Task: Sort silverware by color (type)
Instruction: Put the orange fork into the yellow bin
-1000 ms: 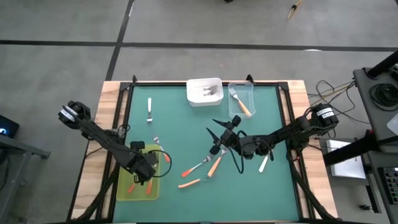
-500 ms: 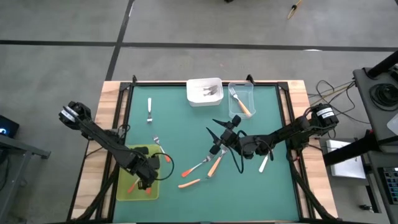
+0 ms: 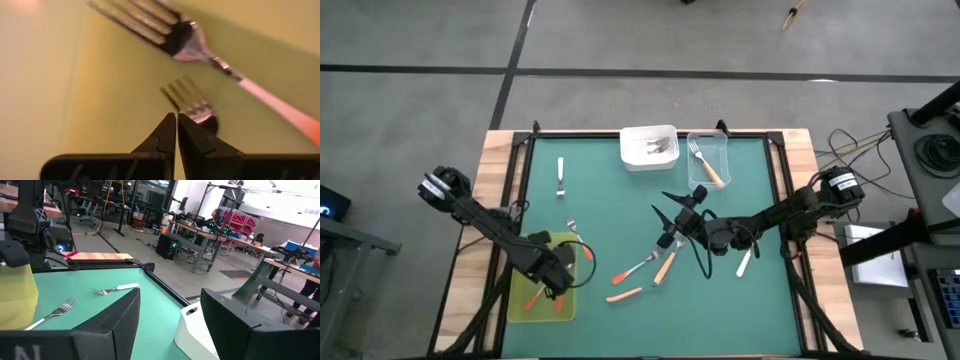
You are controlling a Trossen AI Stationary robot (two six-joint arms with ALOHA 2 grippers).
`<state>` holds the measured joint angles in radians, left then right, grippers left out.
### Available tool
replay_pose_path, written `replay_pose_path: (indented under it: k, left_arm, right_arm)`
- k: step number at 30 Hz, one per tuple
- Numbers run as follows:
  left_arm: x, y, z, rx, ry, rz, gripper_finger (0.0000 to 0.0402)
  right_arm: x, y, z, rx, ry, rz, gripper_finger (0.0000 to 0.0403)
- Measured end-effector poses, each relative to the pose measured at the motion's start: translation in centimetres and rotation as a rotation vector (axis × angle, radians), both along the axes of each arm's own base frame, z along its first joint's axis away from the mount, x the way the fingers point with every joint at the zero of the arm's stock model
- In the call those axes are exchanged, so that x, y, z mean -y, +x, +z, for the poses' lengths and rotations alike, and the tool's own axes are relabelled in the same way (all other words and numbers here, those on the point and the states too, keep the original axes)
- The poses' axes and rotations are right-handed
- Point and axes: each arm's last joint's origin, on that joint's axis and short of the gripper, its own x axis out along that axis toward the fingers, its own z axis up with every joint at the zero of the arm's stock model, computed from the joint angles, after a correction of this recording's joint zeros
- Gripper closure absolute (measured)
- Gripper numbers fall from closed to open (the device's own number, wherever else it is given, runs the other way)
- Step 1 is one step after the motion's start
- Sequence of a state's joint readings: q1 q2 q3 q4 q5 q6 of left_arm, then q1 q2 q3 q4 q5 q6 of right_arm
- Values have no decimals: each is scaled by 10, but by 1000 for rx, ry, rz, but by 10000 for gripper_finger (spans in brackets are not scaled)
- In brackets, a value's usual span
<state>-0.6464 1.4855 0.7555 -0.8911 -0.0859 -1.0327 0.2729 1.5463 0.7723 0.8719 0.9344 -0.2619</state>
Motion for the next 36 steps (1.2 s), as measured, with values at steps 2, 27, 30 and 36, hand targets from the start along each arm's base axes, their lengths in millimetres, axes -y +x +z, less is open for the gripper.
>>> replay_pose_path:
  k: [2,27,30,36]
  left_arm:
    - [-3,-4,1,-39,28,9,402]
    - [7,-2,14,195,-139,-85,402]
    - [5,-4,8,194,-142,-47,401]
    - [-1,-13,-4,156,-114,13,402]
  right_arm:
    - [0,0,0,0,1,2,202]
    - [0,1,1,8,2,25,202]
    - [0,1,1,7,1,25,202]
    - [1,1,1,5,-1,23,202]
